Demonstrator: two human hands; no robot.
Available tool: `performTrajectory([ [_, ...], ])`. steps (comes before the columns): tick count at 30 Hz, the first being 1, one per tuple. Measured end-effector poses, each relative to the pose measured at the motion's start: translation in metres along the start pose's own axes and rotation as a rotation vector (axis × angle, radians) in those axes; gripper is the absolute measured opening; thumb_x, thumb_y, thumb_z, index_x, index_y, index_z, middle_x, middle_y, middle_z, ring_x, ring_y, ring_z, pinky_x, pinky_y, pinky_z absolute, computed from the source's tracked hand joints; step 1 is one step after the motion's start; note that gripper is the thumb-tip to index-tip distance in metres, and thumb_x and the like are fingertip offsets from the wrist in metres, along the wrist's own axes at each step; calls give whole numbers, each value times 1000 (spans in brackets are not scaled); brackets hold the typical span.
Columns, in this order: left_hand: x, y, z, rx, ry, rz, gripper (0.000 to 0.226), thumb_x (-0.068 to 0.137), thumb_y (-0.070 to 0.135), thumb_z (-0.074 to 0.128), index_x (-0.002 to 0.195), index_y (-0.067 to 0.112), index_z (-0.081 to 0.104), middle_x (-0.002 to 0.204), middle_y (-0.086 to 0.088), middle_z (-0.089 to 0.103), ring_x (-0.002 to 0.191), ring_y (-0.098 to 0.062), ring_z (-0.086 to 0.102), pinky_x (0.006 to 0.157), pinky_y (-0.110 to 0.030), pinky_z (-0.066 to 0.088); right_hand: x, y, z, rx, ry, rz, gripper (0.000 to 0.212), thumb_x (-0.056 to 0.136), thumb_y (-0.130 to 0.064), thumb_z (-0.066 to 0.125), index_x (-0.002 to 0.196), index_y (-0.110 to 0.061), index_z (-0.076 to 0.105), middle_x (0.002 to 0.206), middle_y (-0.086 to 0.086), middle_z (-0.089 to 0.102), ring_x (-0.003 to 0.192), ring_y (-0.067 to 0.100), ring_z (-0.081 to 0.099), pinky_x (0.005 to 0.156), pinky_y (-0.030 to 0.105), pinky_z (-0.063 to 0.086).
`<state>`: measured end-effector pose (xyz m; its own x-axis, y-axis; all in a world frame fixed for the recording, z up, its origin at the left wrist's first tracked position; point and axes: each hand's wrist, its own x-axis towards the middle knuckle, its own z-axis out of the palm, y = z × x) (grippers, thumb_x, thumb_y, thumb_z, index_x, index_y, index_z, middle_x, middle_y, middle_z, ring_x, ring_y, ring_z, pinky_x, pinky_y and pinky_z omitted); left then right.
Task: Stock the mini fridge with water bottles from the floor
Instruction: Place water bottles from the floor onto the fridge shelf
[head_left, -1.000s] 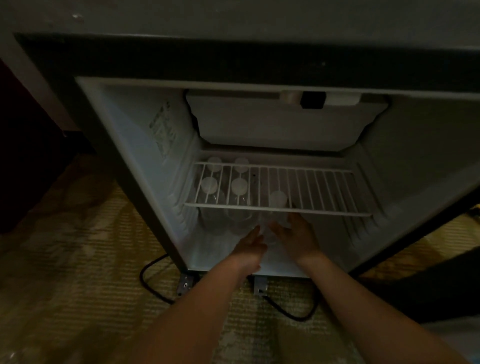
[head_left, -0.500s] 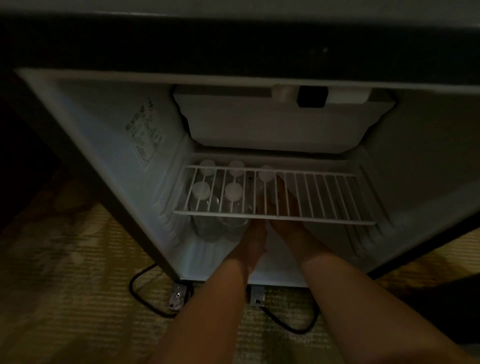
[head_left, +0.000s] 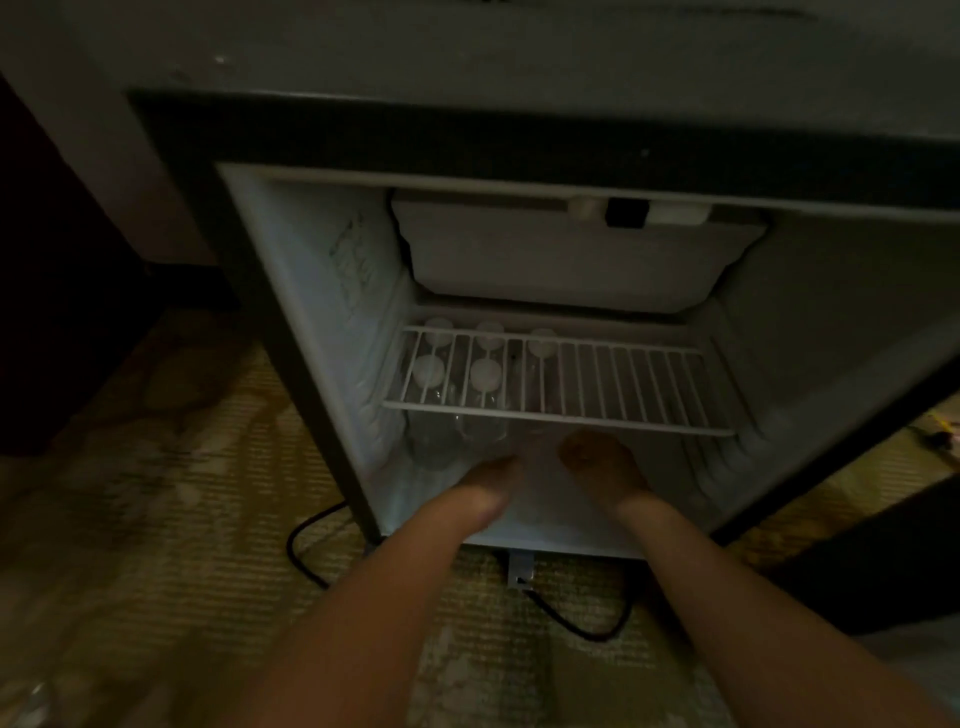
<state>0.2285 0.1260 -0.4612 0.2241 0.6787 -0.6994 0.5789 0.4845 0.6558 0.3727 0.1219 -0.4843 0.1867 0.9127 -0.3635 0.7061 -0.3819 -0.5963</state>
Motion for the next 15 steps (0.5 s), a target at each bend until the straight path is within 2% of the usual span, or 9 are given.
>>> performTrajectory([
  [1,-10,-2,-5,38,-33,-1,48,100,41,27,139,16,40,139,-3,47,121,-20,49,86,-24,34,-9,-4,-3,-10,-22,-3,23,95,-14,50,105,-2,67,123,16,61,117,30,55,96,30,41],
  [3,-26,-11,-16,106,-68,9,44,100,41,28,132,16,44,123,-1,54,100,-15,53,69,-19,38,-23,-11,-7,3,-63,19,17,94,-13,52,83,-14,65,120,19,62,113,32,57,93,32,45],
  [4,-35,-13,-20,142,-83,10,46,100,42,28,133,15,43,124,-2,54,96,-14,50,61,-17,36,-33,-16,-9,-43,-110,4,22,95,-15,49,76,-17,61,119,19,62,112,32,58,89,30,46],
  [5,-46,-14,-26,183,-78,12,50,99,43,28,136,12,42,130,-5,52,98,-14,49,58,-18,36,-44,-20,-11,-91,-157,-6,22,96,-18,47,81,-16,63,120,17,62,111,30,58,85,27,44],
  [7,-68,-17,-35,258,-41,48,54,99,44,28,138,9,40,135,-10,50,107,-19,52,72,-23,44,-63,-27,-14,-136,-194,-26,24,96,-22,47,108,-9,64,120,13,61,110,26,57,80,23,41],
  [9,-89,-27,-44,279,-19,69,55,98,45,30,138,8,40,134,-13,51,117,-25,52,96,-30,42,-84,-39,-17,-161,-214,-60,29,94,-25,52,116,-8,62,119,12,63,109,25,59,79,21,40],
  [10,-102,-33,-49,280,-18,76,55,98,45,31,137,7,41,133,-13,51,119,-26,52,101,-30,39,-92,-45,-17,-189,-243,-85,31,93,-26,54,117,-8,62,119,12,63,109,25,59,80,22,41],
  [13,-148,-50,-66,298,43,136,49,99,38,35,130,3,49,132,-15,53,122,-30,51,100,-31,39,-128,-78,-24,-288,-358,-165,33,94,-26,54,119,-7,61,122,12,62,109,25,60,88,29,45],
  [15,-182,-64,-78,297,134,189,42,99,34,39,121,3,56,128,-17,56,120,-31,52,100,-34,41,-153,-101,-32,-339,-373,-236,34,94,-28,53,120,-9,60,122,11,62,108,25,61,91,31,46],
])
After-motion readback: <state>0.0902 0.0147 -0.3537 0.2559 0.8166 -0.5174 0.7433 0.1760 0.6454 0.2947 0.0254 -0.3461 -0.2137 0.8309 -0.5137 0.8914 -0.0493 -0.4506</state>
